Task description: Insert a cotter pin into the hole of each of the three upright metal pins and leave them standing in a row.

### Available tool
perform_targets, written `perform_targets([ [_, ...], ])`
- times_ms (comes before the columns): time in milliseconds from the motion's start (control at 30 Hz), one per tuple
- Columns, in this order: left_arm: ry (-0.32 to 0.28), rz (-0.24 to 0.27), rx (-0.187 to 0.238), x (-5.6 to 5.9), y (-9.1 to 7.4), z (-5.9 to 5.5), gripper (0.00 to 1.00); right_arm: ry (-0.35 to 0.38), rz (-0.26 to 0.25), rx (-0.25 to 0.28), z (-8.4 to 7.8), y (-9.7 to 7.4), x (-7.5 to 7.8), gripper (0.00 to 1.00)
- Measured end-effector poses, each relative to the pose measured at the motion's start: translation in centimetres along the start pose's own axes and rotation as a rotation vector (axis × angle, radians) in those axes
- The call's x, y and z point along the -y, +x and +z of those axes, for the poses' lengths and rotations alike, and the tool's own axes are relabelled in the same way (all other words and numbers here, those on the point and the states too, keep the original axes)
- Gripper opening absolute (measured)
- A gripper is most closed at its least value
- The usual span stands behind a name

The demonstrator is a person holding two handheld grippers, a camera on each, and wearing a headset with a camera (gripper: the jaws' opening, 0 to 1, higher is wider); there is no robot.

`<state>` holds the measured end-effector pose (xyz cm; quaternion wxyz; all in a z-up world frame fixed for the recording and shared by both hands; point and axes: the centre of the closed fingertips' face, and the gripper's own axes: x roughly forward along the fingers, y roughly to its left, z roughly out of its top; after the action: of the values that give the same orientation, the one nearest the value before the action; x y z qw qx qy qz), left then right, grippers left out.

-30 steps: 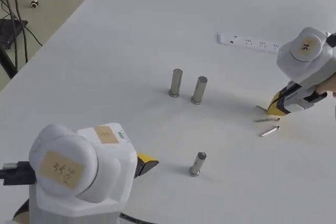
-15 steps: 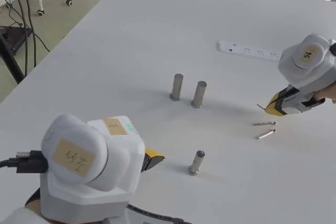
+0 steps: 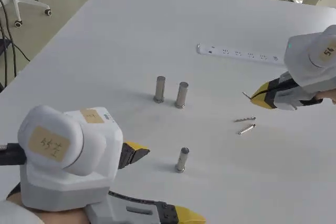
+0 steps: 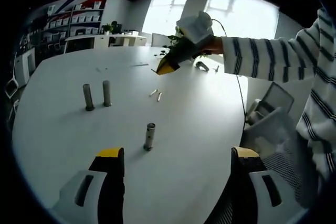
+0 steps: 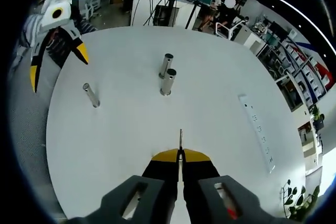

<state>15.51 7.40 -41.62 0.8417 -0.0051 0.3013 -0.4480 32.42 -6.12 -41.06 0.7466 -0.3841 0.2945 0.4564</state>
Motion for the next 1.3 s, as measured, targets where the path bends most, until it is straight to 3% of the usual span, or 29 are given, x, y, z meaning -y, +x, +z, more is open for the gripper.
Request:
perform_targets([
  [167,0.004,-0.001,0.006,-0.3,-0.1,0.5,0.81,-0.010,-0.049,0.057,0.7,-1.3,-0.6,0.00],
  [433,0.019,-0.011,0.013,0.0,0.3,1.6,0.78,0.009,-0.116,0.151,2.6,-3.9,-2.9,0.00],
  [600,0.034,-0.030,-0.022,0.6,1.0,1.7,0.73,-0.031,-0.161,0.156,3.0,-4.8,-3.9,0.00],
  [667,0.037,-0.035,-0.027,0.9,1.2,1.8,0.72,-0.087,-0.194,0.139,2.9,-5.2,-4.1,0.00],
  [1033,-0.004,-0.079,-0.014,2.6,2.5,2.8,0.64,-0.144,-0.201,0.163,3.1,-6.3,-7.8,0.00],
  [1300,-0.011,-0.117,0.013,3.3,3.3,4.1,0.54,-0.163,-0.199,0.168,2.6,-6.3,-9.3,0.00],
])
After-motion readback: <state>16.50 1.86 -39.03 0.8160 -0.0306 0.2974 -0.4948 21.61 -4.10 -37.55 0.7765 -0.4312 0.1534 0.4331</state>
